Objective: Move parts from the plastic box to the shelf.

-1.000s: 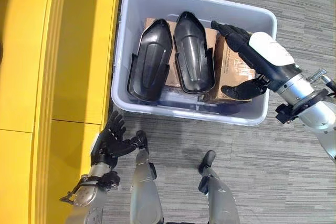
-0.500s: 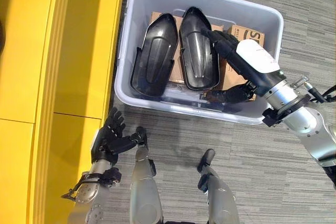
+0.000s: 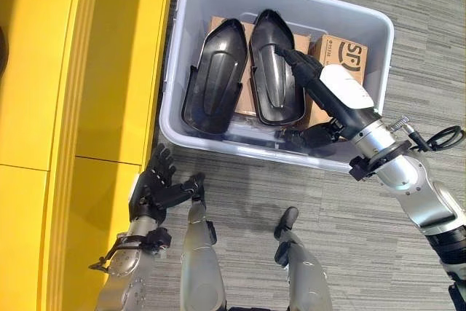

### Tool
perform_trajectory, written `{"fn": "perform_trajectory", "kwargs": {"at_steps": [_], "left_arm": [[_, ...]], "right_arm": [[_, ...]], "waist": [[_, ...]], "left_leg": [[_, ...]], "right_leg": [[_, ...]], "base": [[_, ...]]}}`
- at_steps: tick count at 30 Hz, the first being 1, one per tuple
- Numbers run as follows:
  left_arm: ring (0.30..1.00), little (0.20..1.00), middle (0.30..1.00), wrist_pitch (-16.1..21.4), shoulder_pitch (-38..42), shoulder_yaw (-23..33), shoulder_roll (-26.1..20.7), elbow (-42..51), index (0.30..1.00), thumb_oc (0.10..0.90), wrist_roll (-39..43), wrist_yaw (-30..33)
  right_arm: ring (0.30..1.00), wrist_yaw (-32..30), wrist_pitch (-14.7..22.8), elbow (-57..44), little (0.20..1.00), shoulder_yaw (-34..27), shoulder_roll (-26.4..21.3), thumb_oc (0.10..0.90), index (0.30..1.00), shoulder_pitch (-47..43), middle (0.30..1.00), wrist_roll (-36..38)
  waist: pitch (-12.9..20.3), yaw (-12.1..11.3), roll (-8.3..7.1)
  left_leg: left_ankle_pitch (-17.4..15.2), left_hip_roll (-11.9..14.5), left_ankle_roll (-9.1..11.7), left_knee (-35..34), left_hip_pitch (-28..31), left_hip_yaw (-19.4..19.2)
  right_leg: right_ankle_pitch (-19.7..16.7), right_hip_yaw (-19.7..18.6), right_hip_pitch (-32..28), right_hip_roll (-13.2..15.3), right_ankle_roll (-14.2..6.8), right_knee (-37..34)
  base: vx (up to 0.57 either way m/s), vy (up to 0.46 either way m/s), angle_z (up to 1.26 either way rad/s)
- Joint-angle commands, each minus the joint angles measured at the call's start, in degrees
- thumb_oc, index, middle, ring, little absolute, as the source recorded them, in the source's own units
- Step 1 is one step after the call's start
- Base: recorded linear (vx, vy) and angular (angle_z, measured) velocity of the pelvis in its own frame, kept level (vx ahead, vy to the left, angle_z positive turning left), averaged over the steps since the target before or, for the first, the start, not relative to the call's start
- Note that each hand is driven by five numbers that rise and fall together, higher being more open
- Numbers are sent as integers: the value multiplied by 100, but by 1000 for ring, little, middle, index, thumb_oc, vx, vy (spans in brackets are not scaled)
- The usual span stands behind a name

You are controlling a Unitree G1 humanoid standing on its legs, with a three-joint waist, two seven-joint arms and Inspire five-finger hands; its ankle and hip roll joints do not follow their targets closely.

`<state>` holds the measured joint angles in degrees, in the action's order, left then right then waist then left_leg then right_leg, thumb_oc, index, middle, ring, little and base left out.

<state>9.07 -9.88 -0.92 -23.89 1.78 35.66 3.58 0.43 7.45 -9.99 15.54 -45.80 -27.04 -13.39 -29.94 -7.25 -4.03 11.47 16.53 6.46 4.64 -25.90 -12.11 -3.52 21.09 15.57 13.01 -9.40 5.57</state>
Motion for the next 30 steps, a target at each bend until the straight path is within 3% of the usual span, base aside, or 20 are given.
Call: {"fn": "perform_trajectory", "kwargs": {"at_steps": [1,30], "left_arm": [[1000,1000,1000,555,2,-5,-236,675,1000,900,-31,35],[1000,1000,1000,644,79,-158,-245,708,1000,900,-122,330]], "right_arm": [[1000,-545,317,-83,1000,-156,-119,900,1000,-696,1000,-226],[1000,-893,67,632,1000,215,352,900,1000,-813,1000,-1068]], "waist": [[16,26,-8],[15,-14,60]], "left_leg": [[-762,188,211,628,-67,149],[-1043,160,82,1250,-952,408]], "right_leg": [[204,22,146,266,9,365],[310,11,802,333,24,794]], "base": [[0,0,0],[-6,8,3]]}}
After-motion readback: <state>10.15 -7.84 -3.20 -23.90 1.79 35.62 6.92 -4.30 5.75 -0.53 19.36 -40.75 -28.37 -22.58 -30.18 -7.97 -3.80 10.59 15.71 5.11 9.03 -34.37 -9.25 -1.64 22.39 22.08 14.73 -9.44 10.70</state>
